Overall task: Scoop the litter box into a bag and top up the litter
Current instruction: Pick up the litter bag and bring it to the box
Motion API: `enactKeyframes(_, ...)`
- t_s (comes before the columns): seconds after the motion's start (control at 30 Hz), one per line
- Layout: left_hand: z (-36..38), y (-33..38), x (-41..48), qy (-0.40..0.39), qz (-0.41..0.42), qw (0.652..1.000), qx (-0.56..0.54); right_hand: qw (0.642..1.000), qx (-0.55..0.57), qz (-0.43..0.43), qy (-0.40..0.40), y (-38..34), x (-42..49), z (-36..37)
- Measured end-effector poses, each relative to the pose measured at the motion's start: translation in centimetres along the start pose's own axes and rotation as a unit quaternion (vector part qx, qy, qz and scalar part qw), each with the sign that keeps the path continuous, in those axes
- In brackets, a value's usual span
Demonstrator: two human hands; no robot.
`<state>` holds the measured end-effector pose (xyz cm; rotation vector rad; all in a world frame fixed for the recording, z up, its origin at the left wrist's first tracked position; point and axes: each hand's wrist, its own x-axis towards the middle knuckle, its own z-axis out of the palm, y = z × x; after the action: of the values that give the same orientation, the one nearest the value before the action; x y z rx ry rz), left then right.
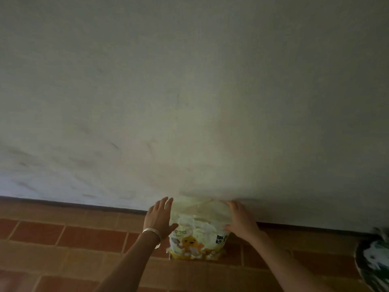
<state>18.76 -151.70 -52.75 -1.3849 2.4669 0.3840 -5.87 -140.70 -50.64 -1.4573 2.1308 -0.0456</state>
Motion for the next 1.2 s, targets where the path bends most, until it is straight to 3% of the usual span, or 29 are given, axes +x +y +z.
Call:
enactKeyframes(0.23,4.6,0.3,3.9,0.000,0.050,0.999,-0.017,1.000,0.017,0.016,-0.002,1.7,3.3,5.5)
enactKeyframes(0.53,1.1,0.4,-1.2,-0.028,0.051,0.998,-0.010,0.997,0.071,-0.020,-0.002,0.0,-1.3,2.1)
enactKeyframes(1.2,-29.9,1.5,-24.8,0.094,0.029,0.992,-0.081,0.990,0.036,-0.135,0.030,-12.8,-21.2,-27.5)
